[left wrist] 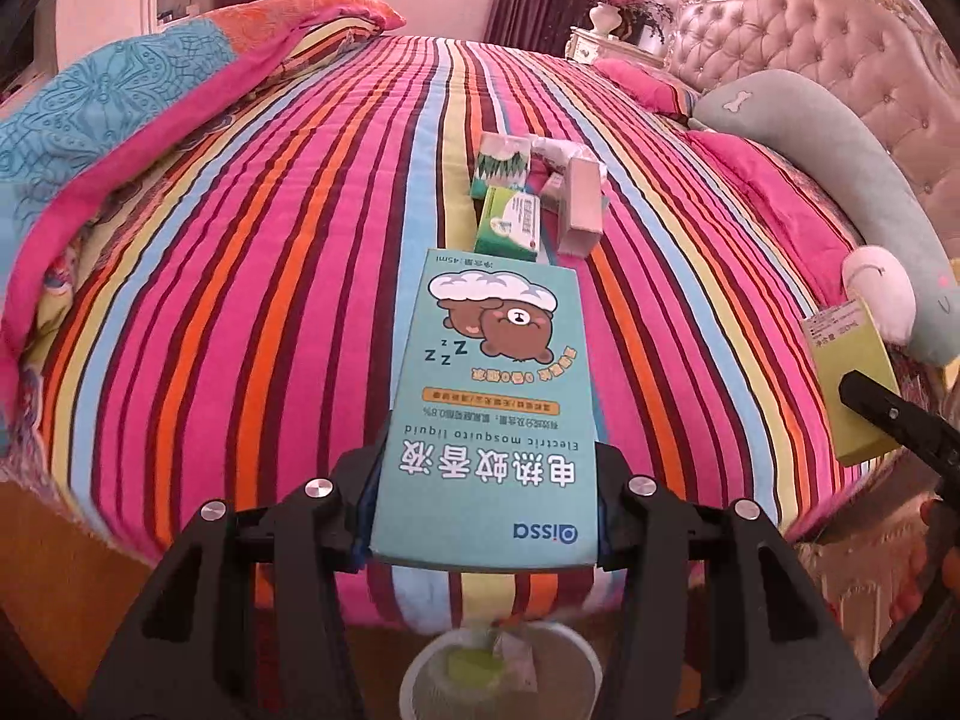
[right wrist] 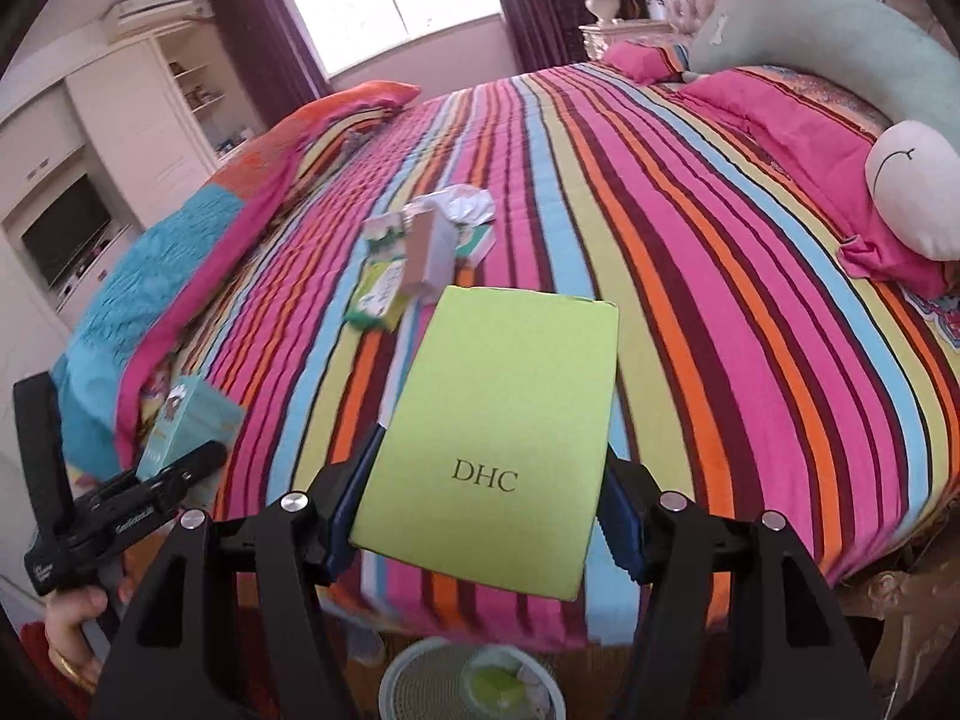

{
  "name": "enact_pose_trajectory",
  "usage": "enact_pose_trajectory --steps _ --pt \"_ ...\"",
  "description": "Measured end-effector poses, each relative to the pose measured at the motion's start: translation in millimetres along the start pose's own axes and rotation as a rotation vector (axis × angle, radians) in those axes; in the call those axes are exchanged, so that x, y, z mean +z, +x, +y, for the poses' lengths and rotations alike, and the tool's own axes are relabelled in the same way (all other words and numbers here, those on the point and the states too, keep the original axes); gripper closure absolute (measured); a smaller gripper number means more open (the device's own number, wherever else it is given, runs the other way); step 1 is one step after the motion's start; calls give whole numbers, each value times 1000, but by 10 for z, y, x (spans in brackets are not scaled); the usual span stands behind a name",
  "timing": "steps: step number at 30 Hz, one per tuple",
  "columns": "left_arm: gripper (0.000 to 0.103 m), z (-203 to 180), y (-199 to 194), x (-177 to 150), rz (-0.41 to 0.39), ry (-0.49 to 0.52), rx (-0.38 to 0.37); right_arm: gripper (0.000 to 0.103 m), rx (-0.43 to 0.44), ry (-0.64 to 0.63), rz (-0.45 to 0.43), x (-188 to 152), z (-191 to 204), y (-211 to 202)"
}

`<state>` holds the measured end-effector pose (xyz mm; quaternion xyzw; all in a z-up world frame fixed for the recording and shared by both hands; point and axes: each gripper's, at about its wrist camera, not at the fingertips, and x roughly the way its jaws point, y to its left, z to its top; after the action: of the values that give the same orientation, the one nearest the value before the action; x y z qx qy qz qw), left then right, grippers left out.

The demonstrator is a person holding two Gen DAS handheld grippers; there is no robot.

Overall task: Collect trash
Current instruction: 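Carry the teal box and DHC box over the wastebasket with both tools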

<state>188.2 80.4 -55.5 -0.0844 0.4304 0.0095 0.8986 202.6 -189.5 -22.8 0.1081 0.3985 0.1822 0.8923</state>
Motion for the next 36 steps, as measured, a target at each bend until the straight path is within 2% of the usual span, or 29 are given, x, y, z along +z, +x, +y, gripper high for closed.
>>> enact_pose_trajectory --steps 7,17,24,27,30,36 --pt "53 20 -242 -400 19 16 5 41 31 -26 -10 -300 191 -297" --pt "53 0 -582 -783 22 47 -2 41 45 -51 -7 -633 300 -664" --pt "53 6 -624 -1111 86 32 -40 41 53 -12 67 -931 296 -650" --pt "53 -21 -536 -1280 134 21 -74 41 66 18 115 -1065 272 -565" --pt "53 -40 -339 -1496 217 -2 -101 41 74 58 172 -1232 256 -434" --pt "53 -35 39 -1839 369 -38 -116 41 68 115 306 -1578 189 -116"
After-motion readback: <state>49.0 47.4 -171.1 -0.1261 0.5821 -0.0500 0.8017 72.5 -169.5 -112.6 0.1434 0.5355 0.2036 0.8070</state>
